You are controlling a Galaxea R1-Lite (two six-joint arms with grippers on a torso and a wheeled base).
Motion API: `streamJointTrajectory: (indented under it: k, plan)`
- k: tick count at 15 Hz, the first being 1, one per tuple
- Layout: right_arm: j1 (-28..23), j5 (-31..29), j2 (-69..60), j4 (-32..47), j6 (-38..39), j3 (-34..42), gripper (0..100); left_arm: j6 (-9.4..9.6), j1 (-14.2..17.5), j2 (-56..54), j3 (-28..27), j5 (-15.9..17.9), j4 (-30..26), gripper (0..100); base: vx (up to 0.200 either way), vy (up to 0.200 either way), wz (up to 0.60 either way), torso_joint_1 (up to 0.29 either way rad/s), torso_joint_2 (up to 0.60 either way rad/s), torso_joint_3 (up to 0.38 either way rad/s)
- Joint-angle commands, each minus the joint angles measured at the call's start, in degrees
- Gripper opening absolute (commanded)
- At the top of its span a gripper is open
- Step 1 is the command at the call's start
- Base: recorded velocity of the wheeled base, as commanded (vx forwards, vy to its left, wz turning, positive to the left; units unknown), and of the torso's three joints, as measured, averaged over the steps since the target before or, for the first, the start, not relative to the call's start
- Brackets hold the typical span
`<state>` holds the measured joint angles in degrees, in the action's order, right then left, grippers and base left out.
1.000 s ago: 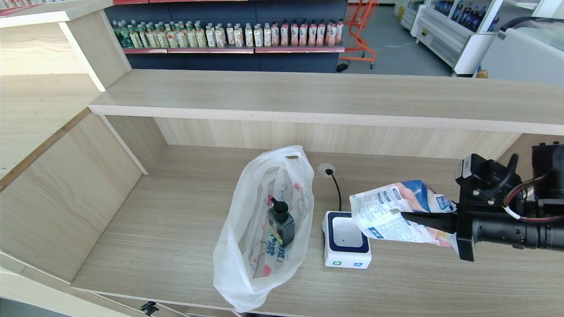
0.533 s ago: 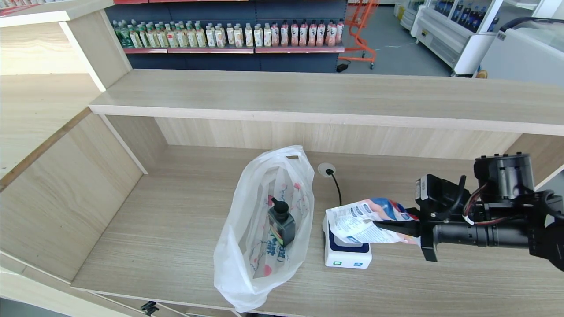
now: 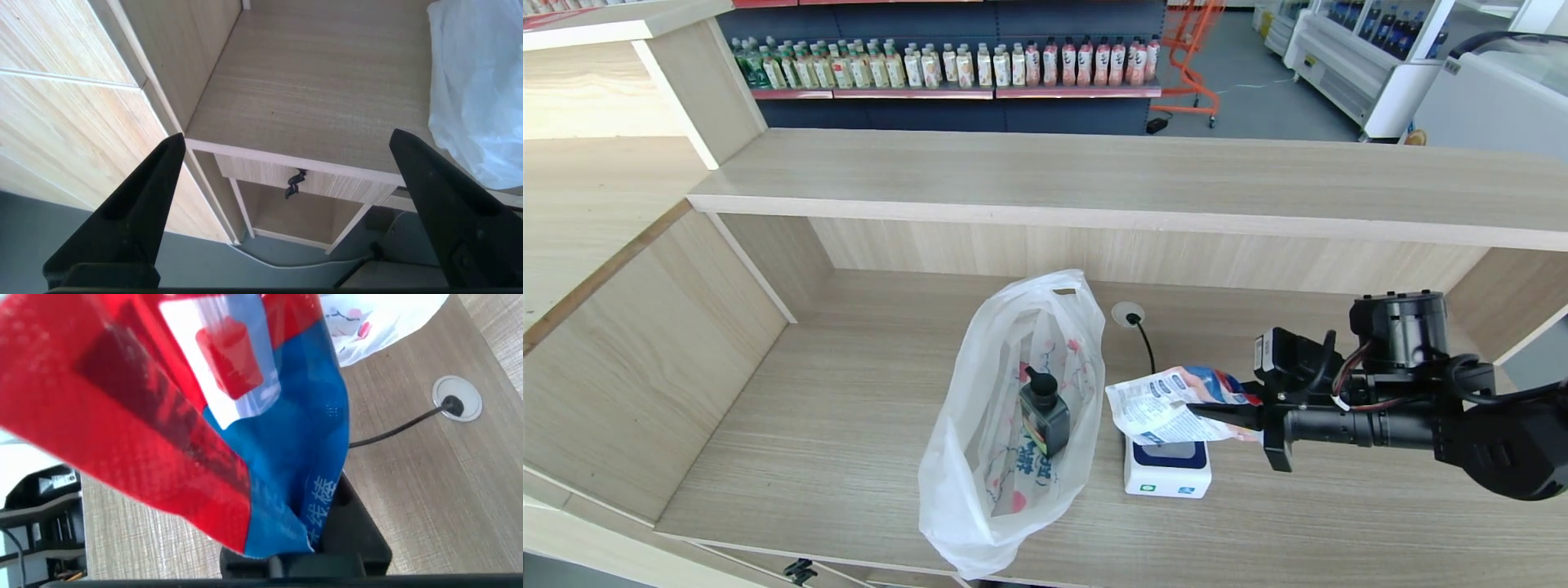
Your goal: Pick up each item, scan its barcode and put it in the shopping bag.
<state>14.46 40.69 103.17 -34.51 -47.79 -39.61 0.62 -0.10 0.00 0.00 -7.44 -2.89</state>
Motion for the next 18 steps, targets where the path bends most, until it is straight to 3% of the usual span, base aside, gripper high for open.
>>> streamJointTrajectory:
  k: [1, 3, 6, 9, 12, 18]
  plan:
    - [0.04, 0.0, 0.45, 0.06, 0.5, -0.47, 0, -0.01, 0.01, 0.09, 0.0, -0.03, -0.01, 100, 0.0, 0.0, 0.0, 0.0, 0.0, 0.0]
    - [0.04, 0.0, -0.6, -0.03, 2.88, -0.91, 0, -0.01, 0.01, 0.09, 0.0, -0.03, -0.01, 100, 0.0, 0.0, 0.0, 0.0, 0.0, 0.0]
    - [0.75, -0.88, -9.13, 0.5, 21.95, -1.61, 0, -0.01, 0.01, 0.09, 0.0, -0.03, -0.01, 100, 0.0, 0.0, 0.0, 0.0, 0.0, 0.0]
    - [2.33, -7.91, -10.0, 0.5, 35.48, -2.93, 0, -0.01, 0.01, 0.09, 0.0, -0.03, -0.01, 100, 0.0, 0.0, 0.0, 0.0, 0.0, 0.0]
    - [9.01, -15.03, -2.8, 0.5, 49.37, -9.44, 0, -0.01, 0.01, 0.09, 0.0, -0.03, -0.01, 100, 0.0, 0.0, 0.0, 0.0, 0.0, 0.0]
    - [12.52, -17.58, 9.07, -0.12, 49.46, -16.82, 0, -0.01, 0.01, 0.09, 0.0, -0.03, -0.01, 100, 0.0, 0.0, 0.0, 0.0, 0.0, 0.0]
